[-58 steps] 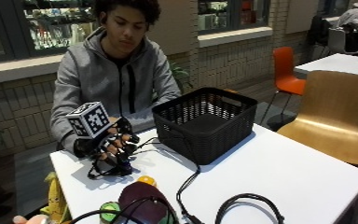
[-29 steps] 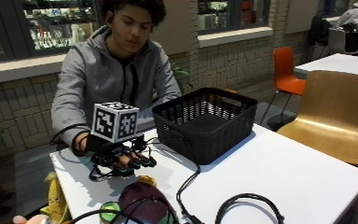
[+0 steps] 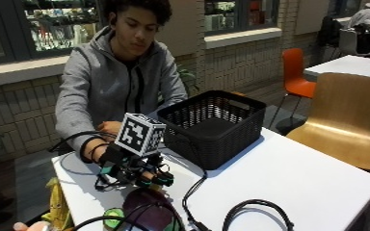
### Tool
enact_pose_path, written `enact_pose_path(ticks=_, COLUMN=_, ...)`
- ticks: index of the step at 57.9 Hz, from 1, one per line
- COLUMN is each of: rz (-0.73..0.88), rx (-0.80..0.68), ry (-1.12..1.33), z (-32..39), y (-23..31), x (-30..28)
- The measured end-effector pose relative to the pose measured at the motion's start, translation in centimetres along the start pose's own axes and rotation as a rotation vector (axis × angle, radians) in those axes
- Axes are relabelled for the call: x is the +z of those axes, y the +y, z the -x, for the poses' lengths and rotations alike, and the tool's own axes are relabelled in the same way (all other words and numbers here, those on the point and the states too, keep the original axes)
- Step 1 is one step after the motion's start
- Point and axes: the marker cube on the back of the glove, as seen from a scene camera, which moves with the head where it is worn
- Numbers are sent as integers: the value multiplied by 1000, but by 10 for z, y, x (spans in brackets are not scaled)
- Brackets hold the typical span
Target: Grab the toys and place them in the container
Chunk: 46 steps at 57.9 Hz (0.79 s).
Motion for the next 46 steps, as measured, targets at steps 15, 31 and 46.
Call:
enact_pose_path(ticks=15, rz=5, rx=40, ry=29, z=5, y=-4, x=8)
enact_pose_path(ticks=31, rz=-56, rx=61, ry=2, z=13, y=-5, x=7)
enact_pose_path(ticks=46, rz=-161, rx=105, ry=48, z=24, y=-3, x=3)
